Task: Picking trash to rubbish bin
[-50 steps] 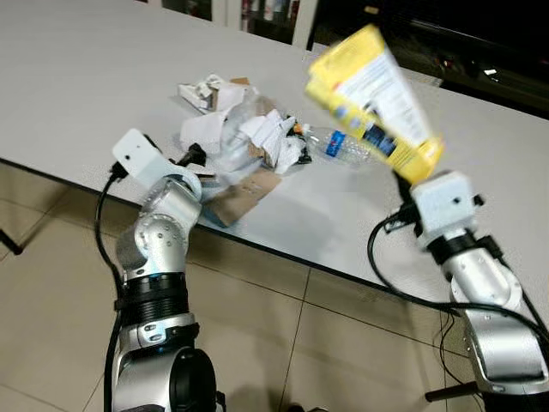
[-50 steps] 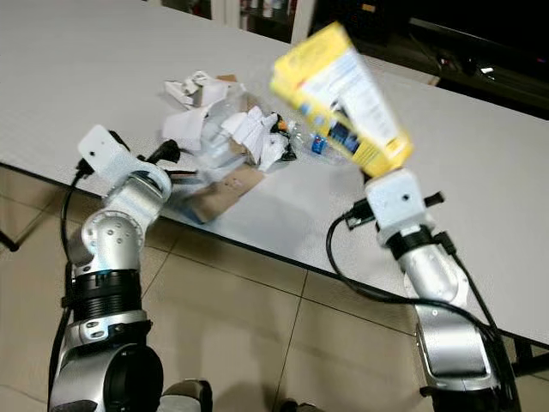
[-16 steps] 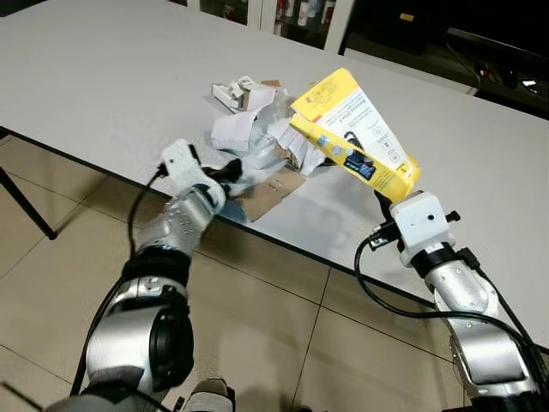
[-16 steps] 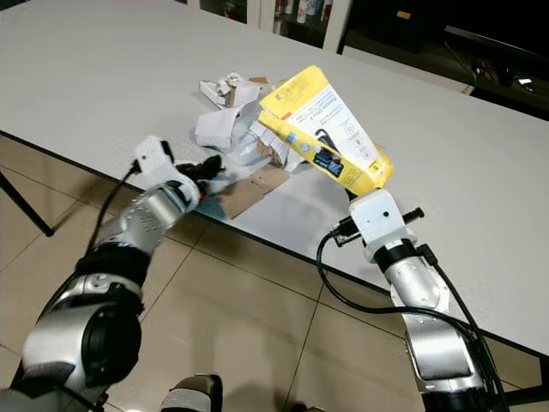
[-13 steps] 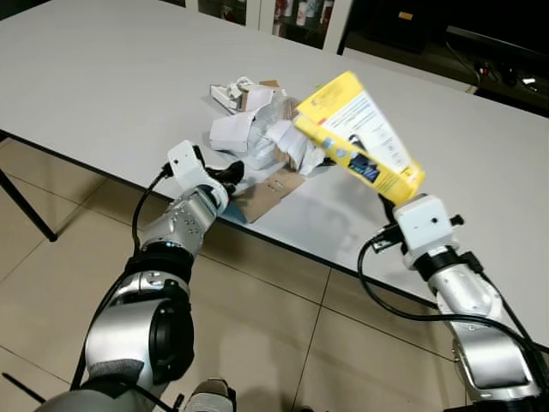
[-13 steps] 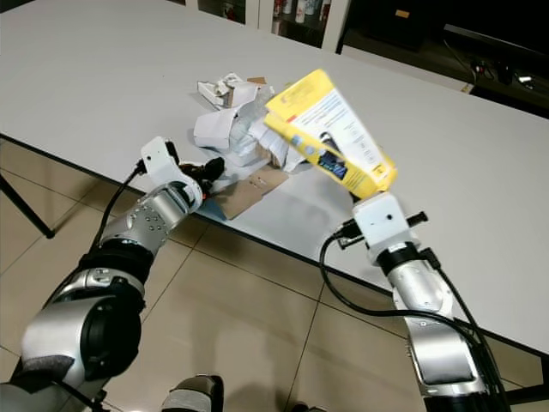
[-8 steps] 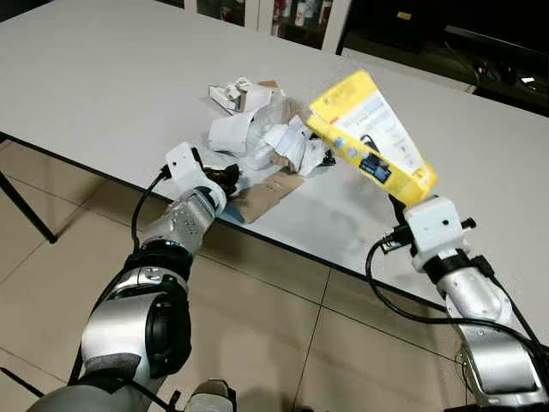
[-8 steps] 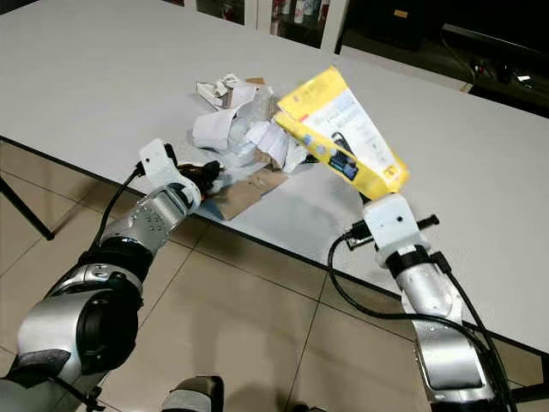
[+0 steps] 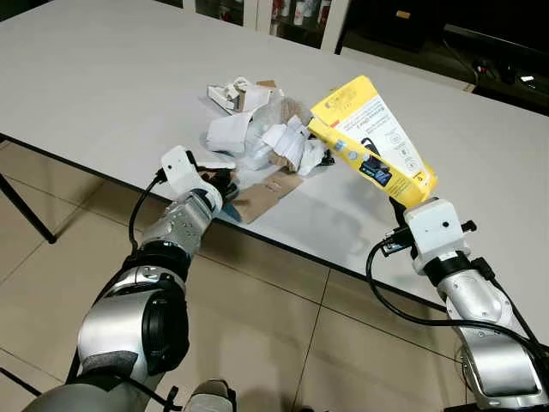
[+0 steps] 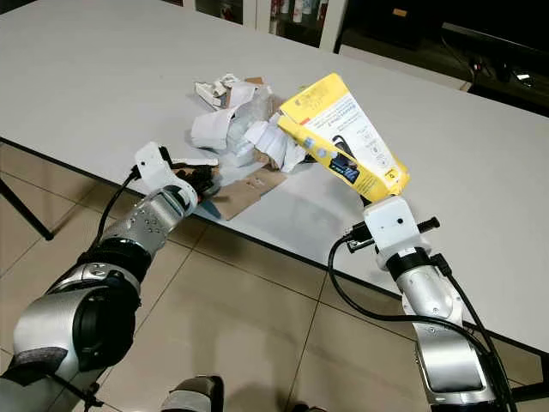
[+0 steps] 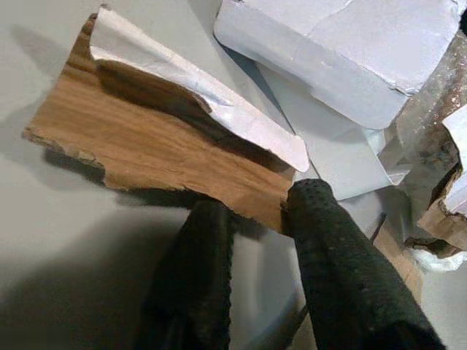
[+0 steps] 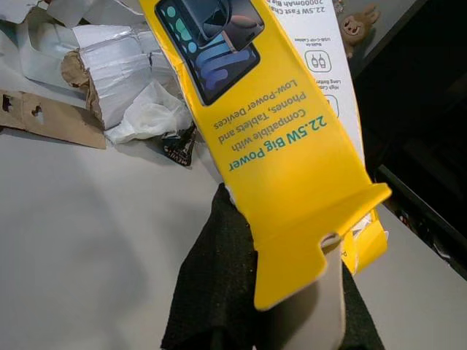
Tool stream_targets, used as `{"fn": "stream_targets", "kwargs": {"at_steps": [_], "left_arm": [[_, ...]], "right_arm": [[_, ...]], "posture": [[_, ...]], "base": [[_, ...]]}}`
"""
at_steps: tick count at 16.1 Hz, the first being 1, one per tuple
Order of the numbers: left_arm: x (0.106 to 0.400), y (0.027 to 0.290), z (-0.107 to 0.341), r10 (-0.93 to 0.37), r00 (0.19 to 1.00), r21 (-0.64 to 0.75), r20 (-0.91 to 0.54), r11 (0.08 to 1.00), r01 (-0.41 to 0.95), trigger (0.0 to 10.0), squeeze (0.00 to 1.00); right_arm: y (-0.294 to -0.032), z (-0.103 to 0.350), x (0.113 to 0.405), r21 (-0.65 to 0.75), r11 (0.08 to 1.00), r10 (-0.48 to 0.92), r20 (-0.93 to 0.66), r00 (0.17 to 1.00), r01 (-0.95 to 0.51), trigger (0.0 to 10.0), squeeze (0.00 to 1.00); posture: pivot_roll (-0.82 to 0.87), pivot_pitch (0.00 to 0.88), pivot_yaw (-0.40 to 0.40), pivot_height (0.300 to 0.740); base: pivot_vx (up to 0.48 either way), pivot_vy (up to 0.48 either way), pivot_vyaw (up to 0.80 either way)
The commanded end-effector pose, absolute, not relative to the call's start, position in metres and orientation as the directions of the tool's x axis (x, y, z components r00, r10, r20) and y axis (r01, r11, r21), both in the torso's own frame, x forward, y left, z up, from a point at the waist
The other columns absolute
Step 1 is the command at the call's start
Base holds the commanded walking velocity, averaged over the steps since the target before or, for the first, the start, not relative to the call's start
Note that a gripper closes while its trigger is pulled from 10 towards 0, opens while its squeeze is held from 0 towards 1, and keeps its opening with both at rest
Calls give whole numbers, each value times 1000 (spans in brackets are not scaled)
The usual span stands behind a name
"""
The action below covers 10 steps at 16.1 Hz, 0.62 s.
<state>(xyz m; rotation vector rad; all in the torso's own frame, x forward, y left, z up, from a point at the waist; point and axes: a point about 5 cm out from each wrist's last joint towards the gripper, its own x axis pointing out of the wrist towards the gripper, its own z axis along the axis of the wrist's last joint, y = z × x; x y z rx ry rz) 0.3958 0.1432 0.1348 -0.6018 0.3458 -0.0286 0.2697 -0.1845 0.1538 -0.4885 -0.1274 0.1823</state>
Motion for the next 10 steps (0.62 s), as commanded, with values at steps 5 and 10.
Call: {"fn": "stream_targets", "kwargs": {"at_steps": [5, 10], "left_arm": [[391, 142, 121, -90, 933, -453, -350, 888, -84, 0, 0], [396, 136, 144, -127, 981, -130, -148, 986, 108, 0, 0]], "right_arm": [[-187, 157, 268, -479, 870, 186, 94, 978, -119, 10000, 0], [-187, 157, 269, -465, 879, 166, 100, 981, -101, 10000, 0]], "posture": [[243, 130, -95, 740], [243, 130, -95, 740]], "base": [[0, 0, 0], [0, 0, 0]]}}
